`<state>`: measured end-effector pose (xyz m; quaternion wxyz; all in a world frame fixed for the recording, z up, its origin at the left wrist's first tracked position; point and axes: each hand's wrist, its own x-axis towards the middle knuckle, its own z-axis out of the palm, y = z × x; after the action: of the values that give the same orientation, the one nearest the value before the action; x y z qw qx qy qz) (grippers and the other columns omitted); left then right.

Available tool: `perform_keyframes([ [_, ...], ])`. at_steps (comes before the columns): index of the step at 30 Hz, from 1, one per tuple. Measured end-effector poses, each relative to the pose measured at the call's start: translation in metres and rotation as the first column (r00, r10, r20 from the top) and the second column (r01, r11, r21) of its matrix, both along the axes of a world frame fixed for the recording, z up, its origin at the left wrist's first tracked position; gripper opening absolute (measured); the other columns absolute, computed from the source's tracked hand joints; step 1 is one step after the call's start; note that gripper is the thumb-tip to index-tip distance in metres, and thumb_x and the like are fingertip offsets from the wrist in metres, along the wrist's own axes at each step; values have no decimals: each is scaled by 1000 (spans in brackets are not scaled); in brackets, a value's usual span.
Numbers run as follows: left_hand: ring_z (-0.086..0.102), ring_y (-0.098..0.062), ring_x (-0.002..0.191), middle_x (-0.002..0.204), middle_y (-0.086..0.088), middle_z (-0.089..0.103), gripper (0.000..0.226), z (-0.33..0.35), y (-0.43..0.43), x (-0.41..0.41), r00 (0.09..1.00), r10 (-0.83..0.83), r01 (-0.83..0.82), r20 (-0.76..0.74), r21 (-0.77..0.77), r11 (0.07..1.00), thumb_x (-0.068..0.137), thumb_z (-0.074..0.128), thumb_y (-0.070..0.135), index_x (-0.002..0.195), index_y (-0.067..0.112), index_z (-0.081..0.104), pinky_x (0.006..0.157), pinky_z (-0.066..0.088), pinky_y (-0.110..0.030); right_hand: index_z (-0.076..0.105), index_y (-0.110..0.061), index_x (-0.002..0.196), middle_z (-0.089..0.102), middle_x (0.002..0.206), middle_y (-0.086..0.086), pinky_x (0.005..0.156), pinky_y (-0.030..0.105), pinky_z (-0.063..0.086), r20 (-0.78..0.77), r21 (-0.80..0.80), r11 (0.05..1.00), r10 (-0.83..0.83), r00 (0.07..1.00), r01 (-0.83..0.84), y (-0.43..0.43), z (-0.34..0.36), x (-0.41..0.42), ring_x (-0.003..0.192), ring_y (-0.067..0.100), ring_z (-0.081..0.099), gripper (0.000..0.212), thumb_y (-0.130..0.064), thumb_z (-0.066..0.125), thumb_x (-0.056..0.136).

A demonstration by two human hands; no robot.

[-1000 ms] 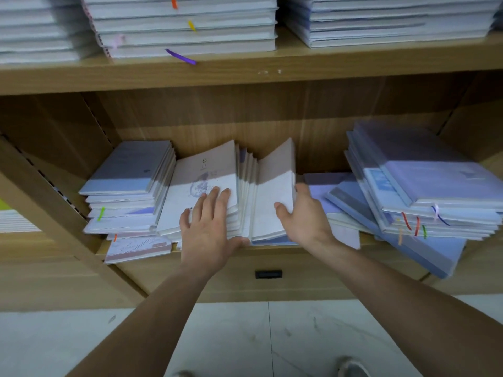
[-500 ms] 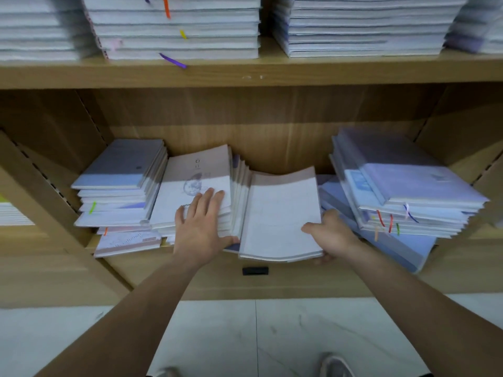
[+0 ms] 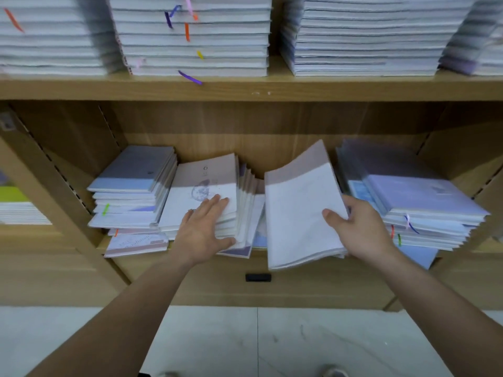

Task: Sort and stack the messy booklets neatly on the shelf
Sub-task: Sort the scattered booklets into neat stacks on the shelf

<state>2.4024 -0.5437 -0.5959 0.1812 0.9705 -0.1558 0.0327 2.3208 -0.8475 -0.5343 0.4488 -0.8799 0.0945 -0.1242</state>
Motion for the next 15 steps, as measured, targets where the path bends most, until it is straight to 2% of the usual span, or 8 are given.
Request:
perform_keyframes([
  [3,31,-13,144,157,7,35,72,12,20,-4,1000,22,-24,-12,-147,989,87,71,44,149,26,40,115,25,-26,65,-29,110,73,95,-8,41,27,49,59,192,981,-46,997,34,18,8,8,73,17,68,15,-21,61,98],
  [4,39,-14,139,152,5,42,65,17,27,-7,999,49,-49,-1,-183,982,88,70,42,146,24,46,110,29,-24,65,-28,112,72,96,-8,37,26,47,77,227,973,-49,996,31,26,9,13,74,18,68,16,-22,60,99],
  [7,50,-14,128,140,5,55,50,31,47,-13,989,147,-134,22,-284,949,90,68,37,136,22,56,99,36,-23,66,-25,117,73,102,-5,40,26,48,109,344,939,-40,993,0,56,11,32,82,23,70,18,-26,59,100],
  [11,51,-12,127,136,7,59,46,35,80,-19,968,250,-245,-37,-372,895,91,67,38,134,22,58,101,41,-30,67,-19,110,74,95,-1,41,24,48,68,448,894,2,998,-32,110,6,65,79,22,71,14,-27,60,100],
  [13,51,-12,128,136,8,58,49,34,92,-21,961,270,-274,-66,-380,883,90,67,41,135,24,57,102,42,-31,68,-20,106,74,94,-1,43,24,48,45,451,891,28,999,-45,133,0,81,81,19,71,13,-28,62,99],
  [15,50,-11,130,139,10,56,49,33,100,-23,960,265,-277,-85,-377,884,90,67,43,135,27,56,102,39,-27,70,-21,102,74,93,-4,54,26,51,16,383,921,63,998,-65,153,-11,96,84,18,70,16,-34,62,97],
])
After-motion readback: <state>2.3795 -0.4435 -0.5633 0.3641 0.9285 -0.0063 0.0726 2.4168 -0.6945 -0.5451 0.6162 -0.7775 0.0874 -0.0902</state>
